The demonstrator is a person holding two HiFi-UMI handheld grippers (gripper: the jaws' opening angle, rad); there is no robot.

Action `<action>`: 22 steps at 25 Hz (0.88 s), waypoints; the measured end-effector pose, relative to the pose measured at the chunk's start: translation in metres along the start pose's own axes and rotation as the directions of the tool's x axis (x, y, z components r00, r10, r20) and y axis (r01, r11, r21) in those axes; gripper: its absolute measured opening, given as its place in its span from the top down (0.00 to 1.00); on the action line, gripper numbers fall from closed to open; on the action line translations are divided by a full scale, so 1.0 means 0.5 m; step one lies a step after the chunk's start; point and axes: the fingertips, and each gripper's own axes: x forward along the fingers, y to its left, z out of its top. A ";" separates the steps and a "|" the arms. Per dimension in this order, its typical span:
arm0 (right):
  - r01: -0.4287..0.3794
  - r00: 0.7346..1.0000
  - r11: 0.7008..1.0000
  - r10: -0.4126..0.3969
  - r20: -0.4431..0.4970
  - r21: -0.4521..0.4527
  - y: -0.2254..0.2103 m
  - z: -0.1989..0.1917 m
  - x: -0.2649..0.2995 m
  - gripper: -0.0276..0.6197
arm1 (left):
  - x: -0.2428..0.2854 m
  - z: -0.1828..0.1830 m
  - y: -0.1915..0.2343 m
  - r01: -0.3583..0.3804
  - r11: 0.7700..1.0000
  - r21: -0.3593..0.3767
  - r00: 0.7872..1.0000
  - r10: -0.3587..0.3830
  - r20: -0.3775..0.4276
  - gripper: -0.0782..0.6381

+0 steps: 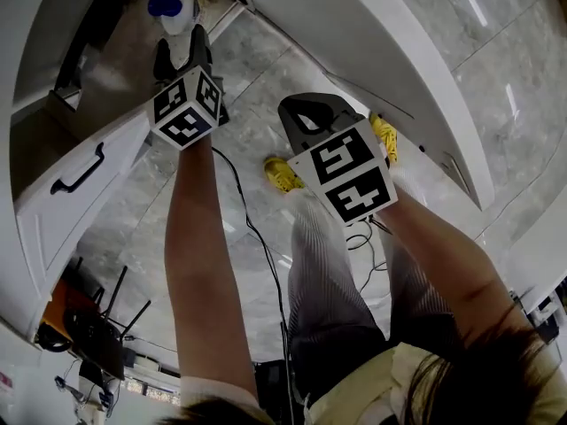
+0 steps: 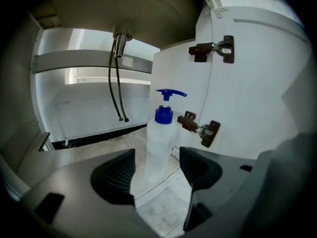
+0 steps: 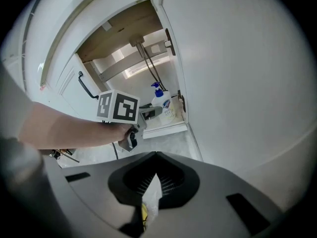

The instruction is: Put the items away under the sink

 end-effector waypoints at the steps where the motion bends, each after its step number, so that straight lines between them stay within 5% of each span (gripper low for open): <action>1: -0.004 1.000 1.000 0.004 -0.004 -0.002 0.004 0.000 -0.002 0.92 | -0.007 -0.004 0.003 -0.004 1.000 -0.004 1.000 0.004 -0.008 0.47; 22: -0.025 0.999 0.998 0.023 -0.043 -0.060 0.089 0.020 -0.083 0.92 | -0.221 -0.048 -0.044 -0.027 0.992 -0.126 0.990 0.009 -0.138 0.52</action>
